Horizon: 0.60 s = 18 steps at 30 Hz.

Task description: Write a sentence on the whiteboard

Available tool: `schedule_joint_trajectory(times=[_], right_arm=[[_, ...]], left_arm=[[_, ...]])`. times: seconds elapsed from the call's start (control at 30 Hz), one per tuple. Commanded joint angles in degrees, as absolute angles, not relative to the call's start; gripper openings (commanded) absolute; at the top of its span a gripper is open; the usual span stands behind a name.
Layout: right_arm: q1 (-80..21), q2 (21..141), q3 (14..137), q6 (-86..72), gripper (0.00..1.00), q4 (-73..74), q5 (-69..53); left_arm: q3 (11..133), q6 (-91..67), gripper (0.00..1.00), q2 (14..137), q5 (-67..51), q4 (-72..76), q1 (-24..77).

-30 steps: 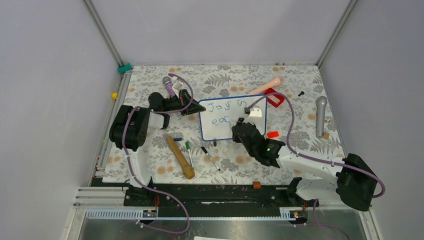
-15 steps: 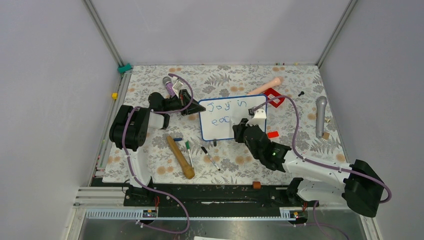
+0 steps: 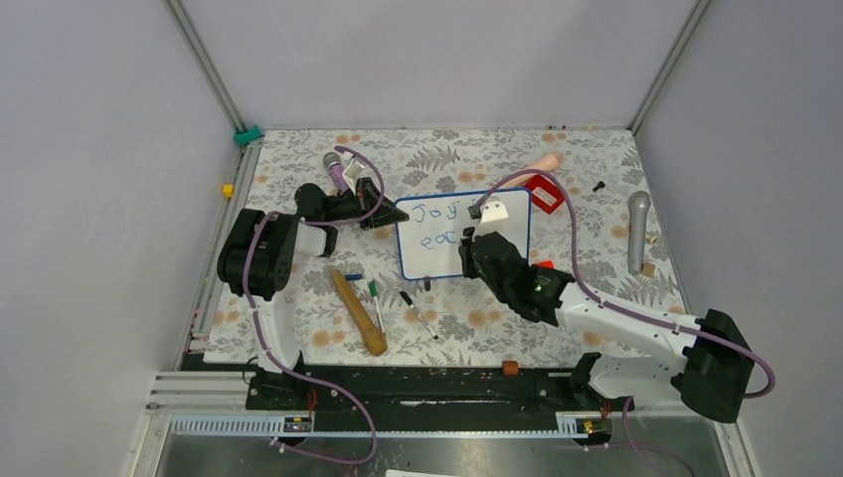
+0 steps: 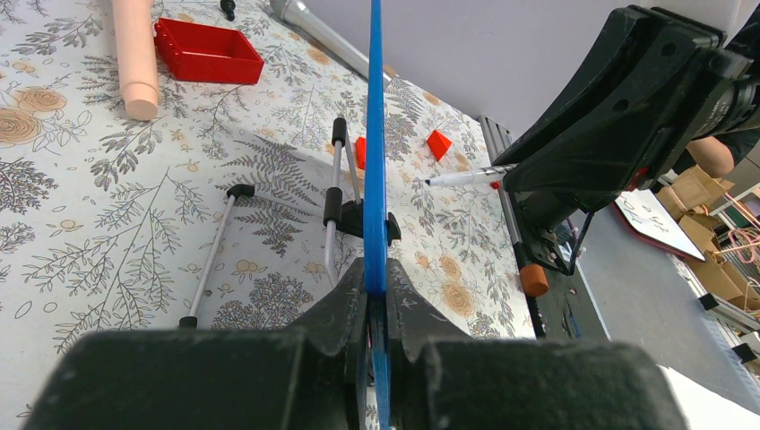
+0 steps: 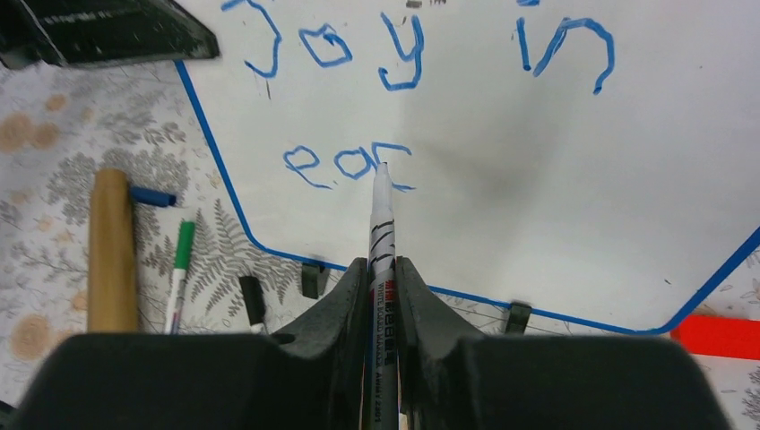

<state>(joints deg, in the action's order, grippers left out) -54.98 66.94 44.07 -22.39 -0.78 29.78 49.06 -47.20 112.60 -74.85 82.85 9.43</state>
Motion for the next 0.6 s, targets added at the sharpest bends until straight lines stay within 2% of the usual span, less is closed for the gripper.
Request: schedule_joint_trajectory(times=[0.0,0.57], right_arm=[[-54.62,68.20,46.90,-18.51,0.00,4.58,29.00],[-54.67,70.96,47.96,-19.51,0.00,3.79,33.20]], left_arm=[[48.29,-41.21,0.00,114.37,-82.23,84.33,10.22],[48.34,-41.26,0.00,114.50,-82.28,84.37,10.26]])
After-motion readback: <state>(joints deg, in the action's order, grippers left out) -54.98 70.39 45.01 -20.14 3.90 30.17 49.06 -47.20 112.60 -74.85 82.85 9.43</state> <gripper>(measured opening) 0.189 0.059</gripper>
